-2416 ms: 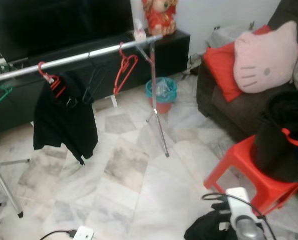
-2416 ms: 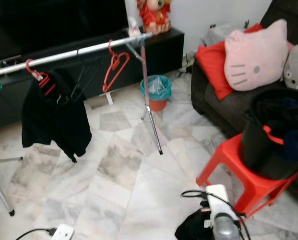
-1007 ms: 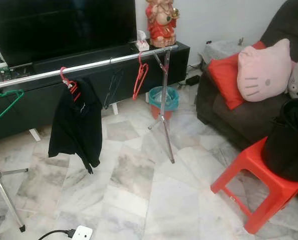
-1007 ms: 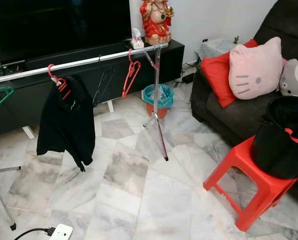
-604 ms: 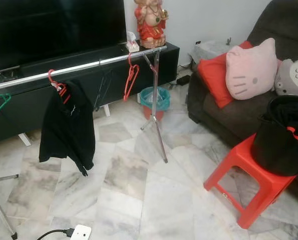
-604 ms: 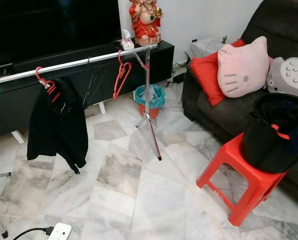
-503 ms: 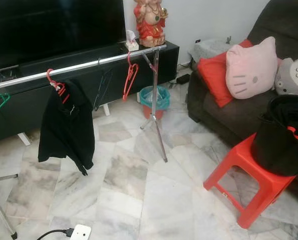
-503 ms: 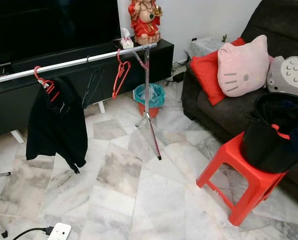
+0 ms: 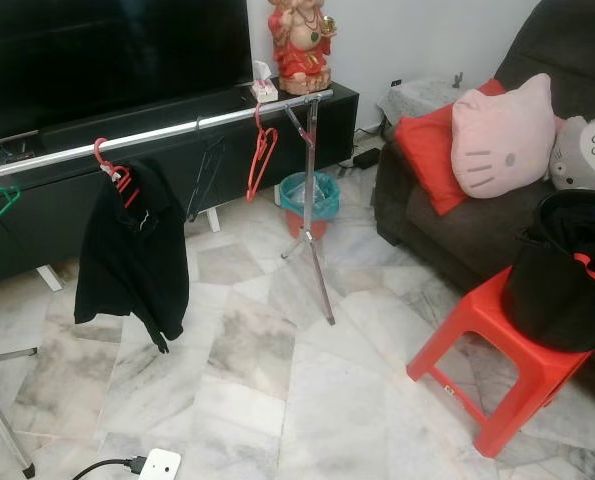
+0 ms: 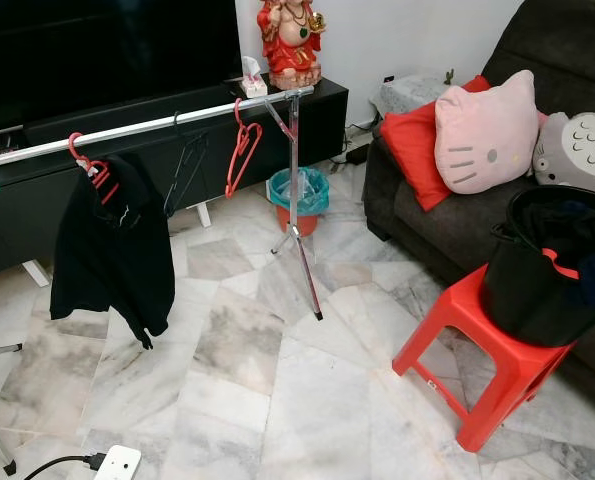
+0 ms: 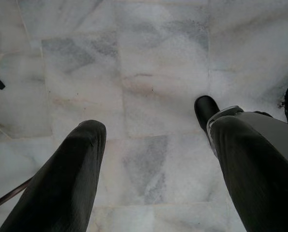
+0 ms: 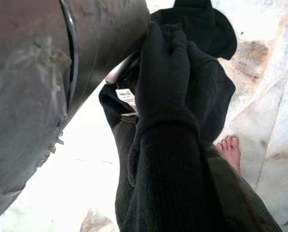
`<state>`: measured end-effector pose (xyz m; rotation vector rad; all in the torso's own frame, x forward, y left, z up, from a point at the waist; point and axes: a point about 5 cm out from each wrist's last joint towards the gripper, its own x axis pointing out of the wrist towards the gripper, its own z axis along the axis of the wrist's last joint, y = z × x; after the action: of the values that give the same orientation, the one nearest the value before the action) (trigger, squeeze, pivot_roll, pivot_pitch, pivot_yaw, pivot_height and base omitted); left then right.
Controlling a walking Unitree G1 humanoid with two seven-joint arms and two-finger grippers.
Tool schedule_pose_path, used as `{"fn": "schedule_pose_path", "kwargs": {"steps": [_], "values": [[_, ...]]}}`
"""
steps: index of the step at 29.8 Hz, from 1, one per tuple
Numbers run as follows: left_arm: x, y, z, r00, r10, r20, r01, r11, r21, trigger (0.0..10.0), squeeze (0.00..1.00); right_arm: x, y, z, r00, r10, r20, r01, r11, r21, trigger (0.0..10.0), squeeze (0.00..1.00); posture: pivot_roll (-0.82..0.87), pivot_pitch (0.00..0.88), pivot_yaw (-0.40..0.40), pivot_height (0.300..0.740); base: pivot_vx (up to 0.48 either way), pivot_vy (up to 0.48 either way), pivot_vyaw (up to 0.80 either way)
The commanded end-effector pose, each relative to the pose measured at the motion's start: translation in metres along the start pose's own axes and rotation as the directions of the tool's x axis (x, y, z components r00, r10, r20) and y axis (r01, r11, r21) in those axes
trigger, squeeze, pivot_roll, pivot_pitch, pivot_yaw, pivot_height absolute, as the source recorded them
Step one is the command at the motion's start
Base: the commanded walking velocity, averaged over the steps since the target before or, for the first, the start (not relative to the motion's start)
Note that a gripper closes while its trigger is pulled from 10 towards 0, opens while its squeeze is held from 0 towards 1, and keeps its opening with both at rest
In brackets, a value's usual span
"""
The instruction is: Hang hanger
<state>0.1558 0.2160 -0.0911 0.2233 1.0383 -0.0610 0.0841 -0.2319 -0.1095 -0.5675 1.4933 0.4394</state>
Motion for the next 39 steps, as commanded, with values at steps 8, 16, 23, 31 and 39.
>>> {"fn": "schedule_pose_path", "kwargs": {"steps": [8, 16, 23, 31, 39], "values": [[-0.0001, 0.0007, -0.0007, 1.0, 0.006, -0.002, -0.006, 1.0, -0.008, 10.0, 0.0, 0.0065, 0.0393, 0.0006, 0.993, 0.116, 0.017, -0.116, 0.993, 0.013, 10.0, 0.0, -0.05, 0.0, 0.1, 0.74, 0.301, 0.0, 0.0], [-0.0001, 0.0008, -0.0004, 1.0, 0.008, -0.002, -0.008, 1.0, -0.009, 10.0, 0.0, 0.0067, 0.0406, 0.0006, 0.993, 0.118, 0.022, -0.119, 0.993, 0.019, 10.0, 0.0, -0.05, 0.0, 0.1, 0.74, 0.323, 0.0, 0.0], [-0.0001, 0.0009, -0.0004, 1.0, 0.007, -0.002, -0.007, 1.0, -0.008, 10.0, 0.0, 0.0069, 0.0418, 0.0002, 0.993, 0.118, 0.024, -0.118, 0.993, 0.02, 10.0, 0.0, -0.05, 0.0, 0.1, 0.74, 0.326, 0.0, 0.0], [-0.0001, 0.001, -0.0003, 1.0, 0.008, -0.002, -0.008, 1.0, -0.007, 10.0, 0.0, 0.0072, 0.0438, -0.0009, 0.992, 0.12, 0.024, -0.121, 0.992, 0.024, 10.0, 0.0, -0.05, 0.0, 0.1, 0.74, 0.324, 0.0, 0.0], [-0.0001, 0.0013, -0.0002, 1.0, 0.008, -0.002, -0.008, 1.0, -0.006, 10.0, 0.0, 0.0073, 0.0447, -0.0008, 0.992, 0.124, 0.03, -0.124, 0.992, 0.025, 10.0, 0.0, -0.05, 0.0, 0.101, 0.74, 0.326, 0.0, 0.0]]}}
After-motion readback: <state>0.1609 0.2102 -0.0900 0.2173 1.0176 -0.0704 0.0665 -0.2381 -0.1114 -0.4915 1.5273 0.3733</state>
